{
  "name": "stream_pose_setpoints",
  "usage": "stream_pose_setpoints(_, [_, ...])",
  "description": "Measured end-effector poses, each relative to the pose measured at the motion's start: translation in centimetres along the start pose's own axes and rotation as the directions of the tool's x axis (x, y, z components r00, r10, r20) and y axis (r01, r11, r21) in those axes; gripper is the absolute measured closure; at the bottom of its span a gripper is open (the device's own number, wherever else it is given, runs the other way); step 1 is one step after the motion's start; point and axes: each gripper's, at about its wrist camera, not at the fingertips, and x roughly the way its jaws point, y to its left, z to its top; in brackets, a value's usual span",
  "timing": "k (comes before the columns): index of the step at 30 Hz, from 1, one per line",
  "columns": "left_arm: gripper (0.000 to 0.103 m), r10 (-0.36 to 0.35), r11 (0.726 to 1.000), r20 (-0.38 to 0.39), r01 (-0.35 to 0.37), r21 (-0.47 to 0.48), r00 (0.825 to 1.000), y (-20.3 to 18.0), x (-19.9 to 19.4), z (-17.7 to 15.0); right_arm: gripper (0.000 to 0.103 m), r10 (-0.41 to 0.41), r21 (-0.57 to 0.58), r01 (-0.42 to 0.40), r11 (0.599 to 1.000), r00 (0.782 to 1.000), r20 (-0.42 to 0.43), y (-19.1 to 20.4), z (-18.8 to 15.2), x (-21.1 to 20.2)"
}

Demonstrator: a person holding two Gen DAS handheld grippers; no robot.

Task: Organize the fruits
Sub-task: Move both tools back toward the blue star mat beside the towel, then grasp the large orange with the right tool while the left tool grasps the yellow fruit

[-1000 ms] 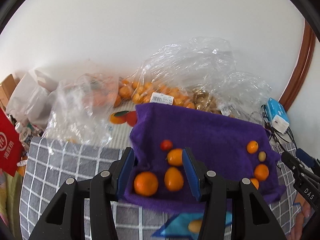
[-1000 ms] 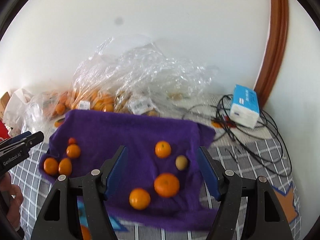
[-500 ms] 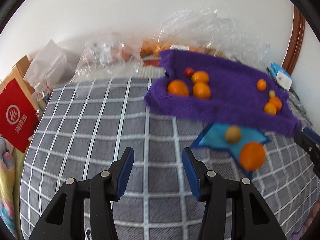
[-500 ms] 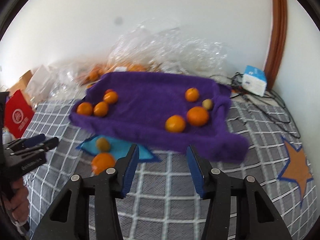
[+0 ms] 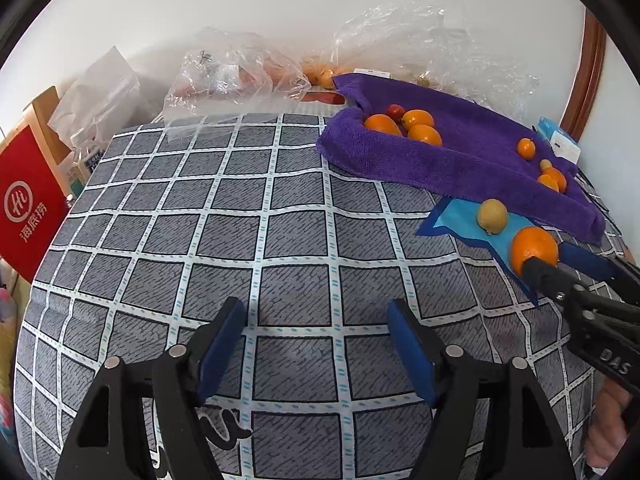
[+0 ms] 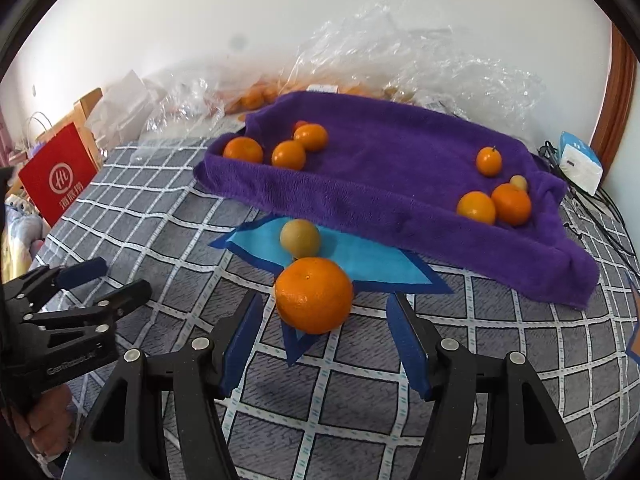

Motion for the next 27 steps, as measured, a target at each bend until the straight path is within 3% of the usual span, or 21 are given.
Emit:
stream_pose_setpoints(5, [0.022, 0.009, 1.0, -0.011, -0.008, 0.023, 1.0, -0.4, 0.4, 0.0, 0.042, -0.025, 0.016, 0.026, 1.0, 0.999, -0.031, -0.1, 0.0, 1.6])
stream_pose_setpoints(8, [0.021, 0.005, 1.0, -0.012, -0.005, 0.023, 1.0, -0.4, 0.4, 0.0, 0.061, -0.002, 0.013, 0.003, 1.0, 0.999, -0.032, -0.1, 0.0, 1.7])
stream_pose_setpoints(17, [0.018, 0.005, 1.0, -0.013, -0.004, 0.025, 1.0, -0.2, 0.5, 0.0, 0.061, -0.062, 0.065, 0.062, 0.996, 0.998, -0.014, -3.7, -0.8, -0.3])
stream_pose_setpoints(23, [0.016, 0.01, 1.0, -0.015, -0.009, 0.028, 1.0, -0.2, 0.7, 0.0, 0.061, -0.157, 0.11, 0.158, 0.981, 0.987, -0.017, -7.7, -2.0, -1.7])
stream_pose_setpoints(27, [0.01, 0.025, 1.0, -0.024, -0.025, 0.014, 0.999, 0.1, 0.9, 0.0, 0.061, -0.148, 0.149, 0.152, 0.977, 0.988, -0.032, -9.5, -2.8, -1.8])
